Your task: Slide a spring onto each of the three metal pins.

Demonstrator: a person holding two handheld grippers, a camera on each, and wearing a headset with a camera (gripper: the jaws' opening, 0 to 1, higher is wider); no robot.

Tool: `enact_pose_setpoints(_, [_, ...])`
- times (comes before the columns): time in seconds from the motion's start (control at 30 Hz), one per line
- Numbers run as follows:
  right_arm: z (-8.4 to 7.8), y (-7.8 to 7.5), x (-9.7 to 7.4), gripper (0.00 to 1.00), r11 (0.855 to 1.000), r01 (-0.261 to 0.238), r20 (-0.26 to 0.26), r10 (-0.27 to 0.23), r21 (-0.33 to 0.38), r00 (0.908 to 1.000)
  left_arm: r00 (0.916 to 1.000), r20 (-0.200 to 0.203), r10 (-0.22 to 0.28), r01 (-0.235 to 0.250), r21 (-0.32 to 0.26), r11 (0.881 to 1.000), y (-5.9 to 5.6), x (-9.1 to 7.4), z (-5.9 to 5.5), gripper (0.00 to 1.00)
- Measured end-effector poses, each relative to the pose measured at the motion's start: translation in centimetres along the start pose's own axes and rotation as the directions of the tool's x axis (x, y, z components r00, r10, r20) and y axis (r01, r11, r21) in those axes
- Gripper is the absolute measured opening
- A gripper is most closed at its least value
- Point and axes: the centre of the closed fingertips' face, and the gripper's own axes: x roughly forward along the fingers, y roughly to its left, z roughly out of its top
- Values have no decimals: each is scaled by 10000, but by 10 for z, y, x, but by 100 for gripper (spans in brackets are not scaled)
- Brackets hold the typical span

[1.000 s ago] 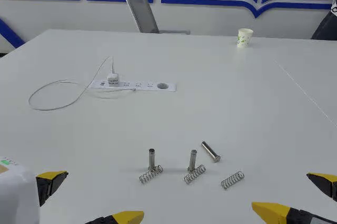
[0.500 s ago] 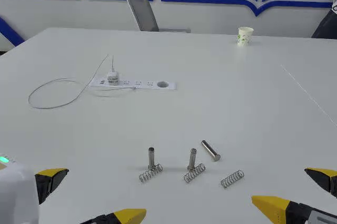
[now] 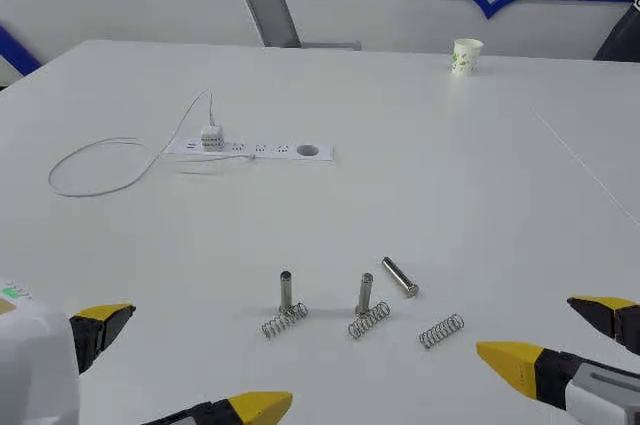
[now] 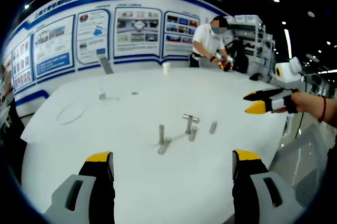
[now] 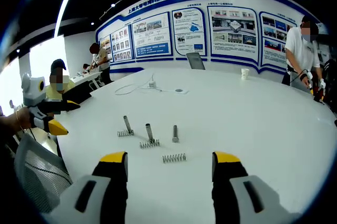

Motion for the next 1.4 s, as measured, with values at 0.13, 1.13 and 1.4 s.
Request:
enact_pose_setpoints(0.13, [3,-2,9,61,9999,-114,-167,113,-60,9998,10000,-31,-58,58,40,10000,-1,3,-1,97])
enact_pose_setpoints(1.13, [14,-12,103,41,9942,-920,-1071,856,-563,9906,9976,250,-653,651,84,9978,-10,30,-9,97])
enact_pose_setpoints(1.4, [4,-17,131,34,9936,-811,-1470,688,-790,9867,9970,263,-728,726,63,9973,-11,36,-11,96])
